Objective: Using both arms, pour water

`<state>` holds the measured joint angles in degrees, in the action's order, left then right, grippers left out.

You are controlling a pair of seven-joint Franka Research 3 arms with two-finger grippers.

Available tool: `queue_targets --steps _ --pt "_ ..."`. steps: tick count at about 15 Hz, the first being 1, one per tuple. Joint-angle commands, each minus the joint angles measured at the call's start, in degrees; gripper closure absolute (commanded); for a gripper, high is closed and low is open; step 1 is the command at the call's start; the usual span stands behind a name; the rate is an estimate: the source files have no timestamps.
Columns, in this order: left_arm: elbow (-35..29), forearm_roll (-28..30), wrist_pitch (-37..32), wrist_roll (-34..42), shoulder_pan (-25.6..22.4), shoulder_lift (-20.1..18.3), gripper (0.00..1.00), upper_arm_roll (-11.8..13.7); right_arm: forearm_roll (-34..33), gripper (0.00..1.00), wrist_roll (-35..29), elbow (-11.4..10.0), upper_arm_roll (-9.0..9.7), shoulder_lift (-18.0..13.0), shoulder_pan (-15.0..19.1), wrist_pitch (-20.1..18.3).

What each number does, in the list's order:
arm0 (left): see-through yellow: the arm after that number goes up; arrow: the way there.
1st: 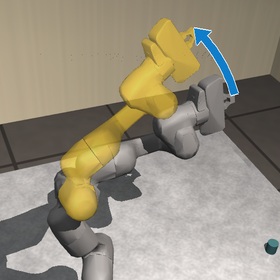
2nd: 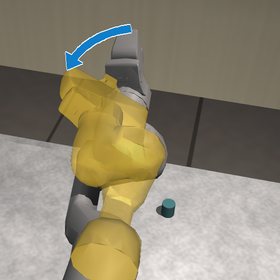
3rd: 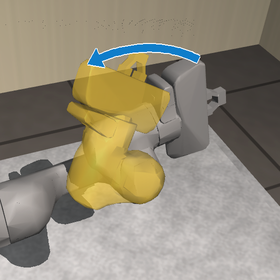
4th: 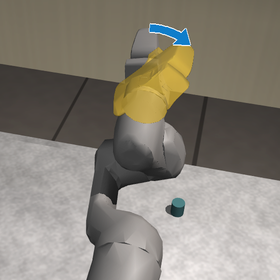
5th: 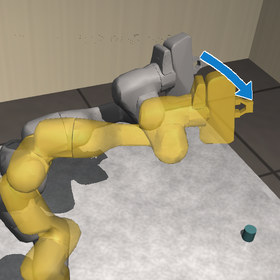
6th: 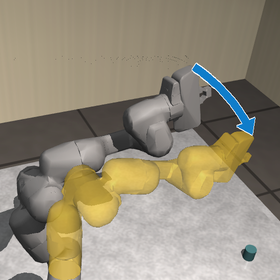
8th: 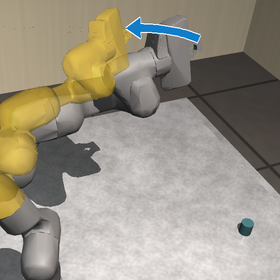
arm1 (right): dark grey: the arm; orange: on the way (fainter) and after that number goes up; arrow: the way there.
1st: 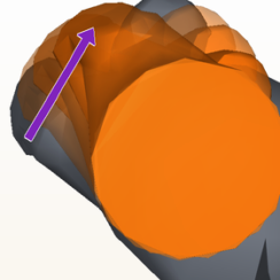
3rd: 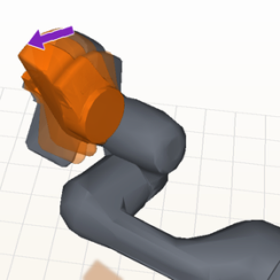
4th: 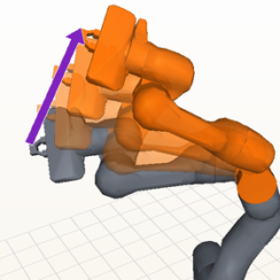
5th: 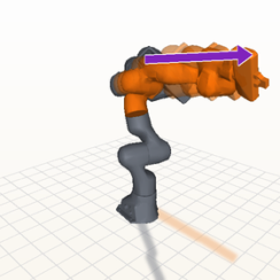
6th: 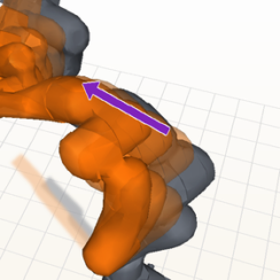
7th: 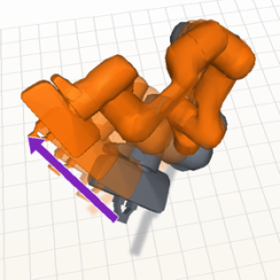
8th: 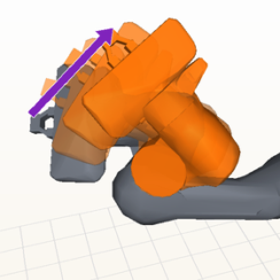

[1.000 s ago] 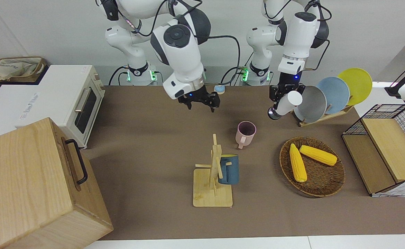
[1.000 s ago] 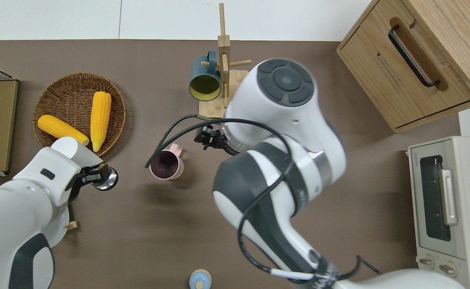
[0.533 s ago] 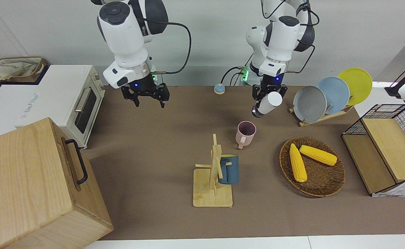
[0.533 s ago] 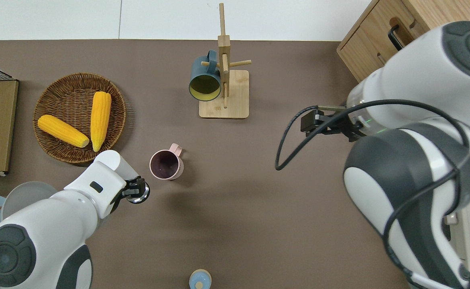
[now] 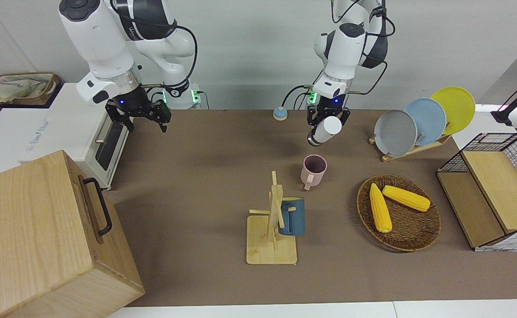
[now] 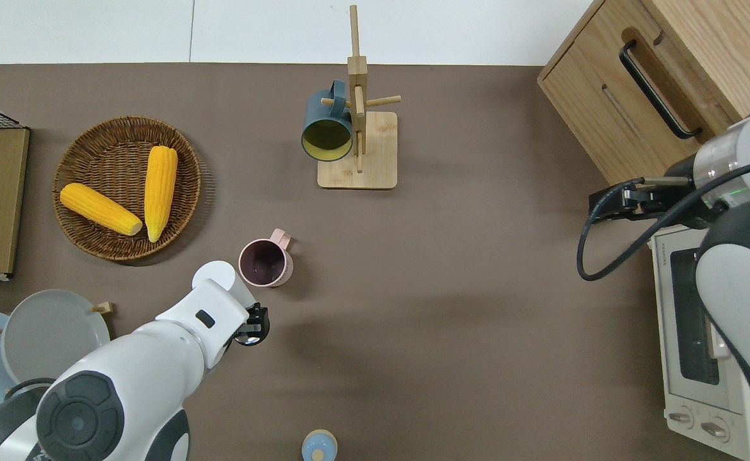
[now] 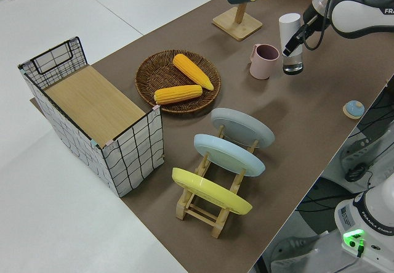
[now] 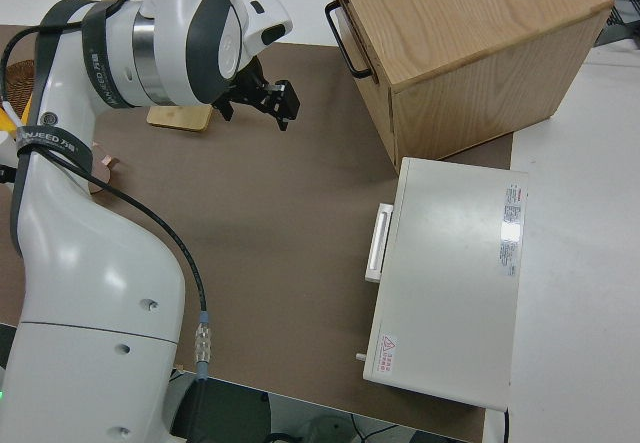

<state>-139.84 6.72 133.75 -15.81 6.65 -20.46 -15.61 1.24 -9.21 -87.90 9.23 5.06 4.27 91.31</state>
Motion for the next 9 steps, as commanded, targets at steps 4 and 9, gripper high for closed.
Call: queue_targets --steps 4,9 --pt "-0.4 0.7 -3.5 -0.7 1.7 -0.8 1.00 -0.7 -1.6 0.009 4.1 -1.8 1.14 -1.6 1.7 -1.4" --pt "3.3 0.7 -5.6 -0.5 1.7 3.9 1.00 -1.2 -0.2 0.009 3.8 -0.5 1.14 -1.5 1.8 -2.5"
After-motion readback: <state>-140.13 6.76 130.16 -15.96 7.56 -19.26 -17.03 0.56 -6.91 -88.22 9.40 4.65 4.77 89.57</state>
